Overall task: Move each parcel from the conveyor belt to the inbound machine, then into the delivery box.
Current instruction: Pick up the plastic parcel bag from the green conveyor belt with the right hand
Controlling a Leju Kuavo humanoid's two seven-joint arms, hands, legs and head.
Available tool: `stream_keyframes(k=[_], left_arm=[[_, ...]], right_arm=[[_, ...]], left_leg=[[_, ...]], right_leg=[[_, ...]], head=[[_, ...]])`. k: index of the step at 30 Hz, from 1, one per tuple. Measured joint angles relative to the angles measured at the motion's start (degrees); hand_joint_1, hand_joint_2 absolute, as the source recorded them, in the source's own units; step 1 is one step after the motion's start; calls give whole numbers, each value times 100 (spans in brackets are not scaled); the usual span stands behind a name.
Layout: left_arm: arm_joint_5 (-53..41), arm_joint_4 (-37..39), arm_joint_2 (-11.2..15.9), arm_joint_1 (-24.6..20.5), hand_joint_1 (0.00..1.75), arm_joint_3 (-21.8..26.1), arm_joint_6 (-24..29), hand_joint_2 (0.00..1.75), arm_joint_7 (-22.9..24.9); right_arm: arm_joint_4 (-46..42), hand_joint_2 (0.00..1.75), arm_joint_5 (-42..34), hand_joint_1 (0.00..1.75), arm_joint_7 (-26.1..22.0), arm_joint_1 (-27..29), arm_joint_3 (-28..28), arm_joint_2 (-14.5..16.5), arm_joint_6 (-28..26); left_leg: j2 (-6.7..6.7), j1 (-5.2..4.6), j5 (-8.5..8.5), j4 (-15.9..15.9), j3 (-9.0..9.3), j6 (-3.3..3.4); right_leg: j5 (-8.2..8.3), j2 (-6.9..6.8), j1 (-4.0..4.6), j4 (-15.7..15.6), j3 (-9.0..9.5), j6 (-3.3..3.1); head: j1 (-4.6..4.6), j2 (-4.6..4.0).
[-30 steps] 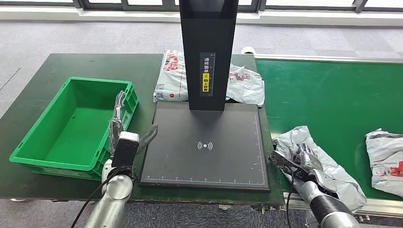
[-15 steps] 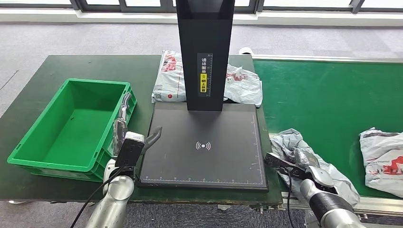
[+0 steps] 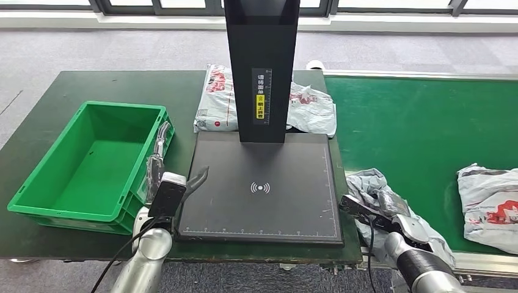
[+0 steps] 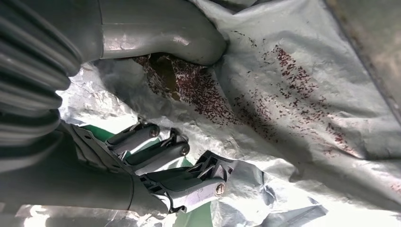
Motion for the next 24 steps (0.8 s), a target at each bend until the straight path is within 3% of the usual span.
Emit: stream_keyframes(k=[8,13,16,21,24], left_arm=[[7,-46,5,75,0,0,0,175,0],[-4,-137,6,201,0,0,36,175,-1],[-22,-168,2,284,0,0,109,175,-26],[-69,-186,-50,333,0,0,219,175,-115],[-81,-180,-100,333,0,-1,251,175,-163]], right_arm=[[-336,175,-223,175,-2,207,-2,-12,-289],[-1374,175,-589,175,-59,668,-31,-41,-784],[-2209,175,-888,175,-346,909,-161,-31,-1324],[-3513,175,-1558,175,-1214,972,-412,125,-2448],[-4062,175,-1758,175,-1463,960,-456,235,-2815]], left_leg=[[17,1,-10,-3,-1,-8],[15,0,-14,-7,-9,-10],[4,-2,-13,-7,-23,-9],[0,-7,-11,-6,-26,-6],[-4,-7,-10,-6,-26,-4]], right_leg=[[-4,19,0,3,-8,-6],[-7,19,-1,4,-16,-10],[-9,13,-2,7,-24,-11],[-9,6,-7,4,-26,-11],[-9,-3,-8,3,-23,-10]], head=[[0,0],[-2,0],[-2,0],[-2,0],[-2,0]])
